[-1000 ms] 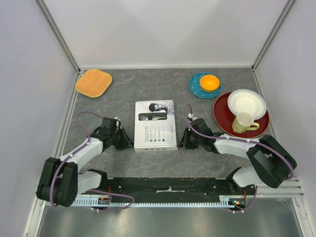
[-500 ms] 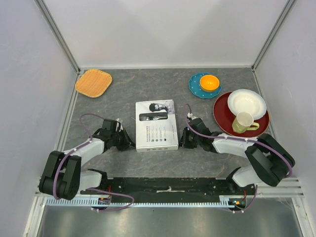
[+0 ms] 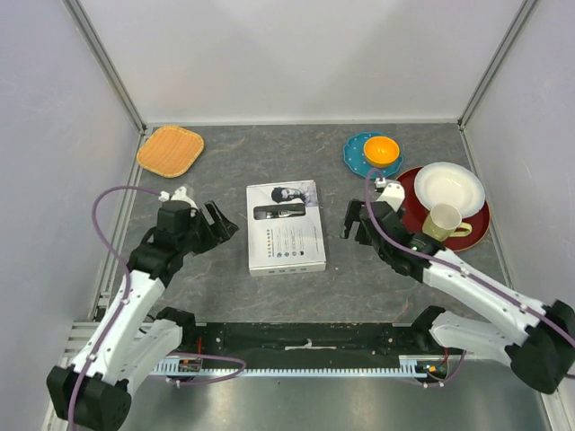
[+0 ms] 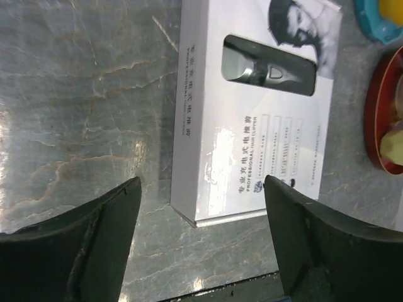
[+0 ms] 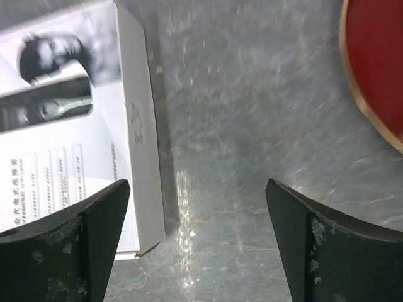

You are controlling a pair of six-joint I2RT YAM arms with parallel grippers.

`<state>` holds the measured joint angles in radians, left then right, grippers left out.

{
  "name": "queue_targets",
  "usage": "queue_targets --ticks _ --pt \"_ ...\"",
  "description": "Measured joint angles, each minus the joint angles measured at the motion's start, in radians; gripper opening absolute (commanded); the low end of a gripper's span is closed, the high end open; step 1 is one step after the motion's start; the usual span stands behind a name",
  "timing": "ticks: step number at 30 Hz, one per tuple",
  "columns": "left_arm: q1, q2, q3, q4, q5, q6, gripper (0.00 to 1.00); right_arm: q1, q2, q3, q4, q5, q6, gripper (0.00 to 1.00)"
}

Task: Sort the hair-cutting tools

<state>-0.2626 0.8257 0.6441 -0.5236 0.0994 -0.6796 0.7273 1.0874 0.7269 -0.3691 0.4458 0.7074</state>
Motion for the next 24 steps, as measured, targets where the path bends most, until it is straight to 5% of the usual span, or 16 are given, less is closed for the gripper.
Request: queue_targets --ticks 5,11,24 --pt "0.000 -0.077 0.150 -0.137 -0.065 0.034 0.99 0.000 -0.170 0.072 -0.071 0.114 -0.075 0.98" --pt "0.000 -0.141 0.253 -0.219 -0.081 0.092 1.00 0.000 -0.307 0.198 -0.123 0.238 -0.143 0.98" --pt "0.000 -0.166 0.367 -0.312 -0.094 0.155 1.00 0.000 -0.319 0.280 -0.136 0.323 -0.183 0.98"
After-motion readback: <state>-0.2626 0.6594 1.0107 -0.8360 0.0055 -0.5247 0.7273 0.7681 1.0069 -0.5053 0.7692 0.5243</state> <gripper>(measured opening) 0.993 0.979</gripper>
